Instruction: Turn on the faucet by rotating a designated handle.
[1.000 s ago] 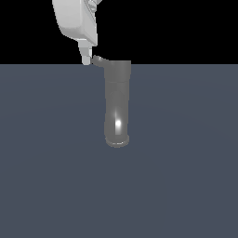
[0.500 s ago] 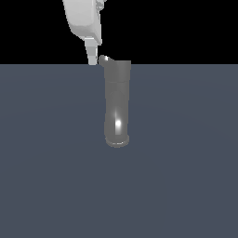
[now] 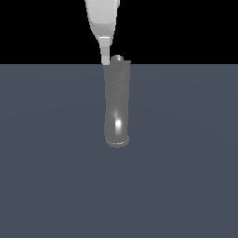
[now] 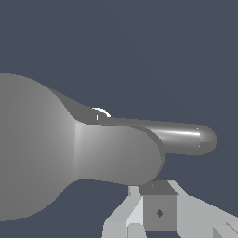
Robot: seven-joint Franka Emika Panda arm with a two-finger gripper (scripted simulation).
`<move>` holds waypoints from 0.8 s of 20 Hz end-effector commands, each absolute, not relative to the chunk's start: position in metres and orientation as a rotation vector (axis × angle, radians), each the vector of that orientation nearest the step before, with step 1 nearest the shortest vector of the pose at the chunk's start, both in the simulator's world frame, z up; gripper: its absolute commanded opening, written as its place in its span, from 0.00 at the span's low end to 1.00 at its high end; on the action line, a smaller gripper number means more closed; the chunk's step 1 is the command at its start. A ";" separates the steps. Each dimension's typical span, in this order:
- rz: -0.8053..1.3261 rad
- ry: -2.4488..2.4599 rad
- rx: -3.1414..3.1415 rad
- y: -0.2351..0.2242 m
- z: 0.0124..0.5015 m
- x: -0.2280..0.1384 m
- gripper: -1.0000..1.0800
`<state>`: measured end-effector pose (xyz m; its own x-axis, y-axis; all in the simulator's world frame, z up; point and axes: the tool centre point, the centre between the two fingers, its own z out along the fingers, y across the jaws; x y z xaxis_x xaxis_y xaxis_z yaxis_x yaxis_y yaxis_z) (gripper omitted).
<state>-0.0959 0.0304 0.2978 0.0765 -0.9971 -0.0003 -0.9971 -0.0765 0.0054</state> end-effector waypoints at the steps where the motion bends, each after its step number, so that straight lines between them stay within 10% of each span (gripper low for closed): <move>1: -0.002 -2.167 2.274 0.008 0.298 -0.089 0.00; 16: 0.000 -2.219 2.224 -0.063 0.298 -0.062 0.00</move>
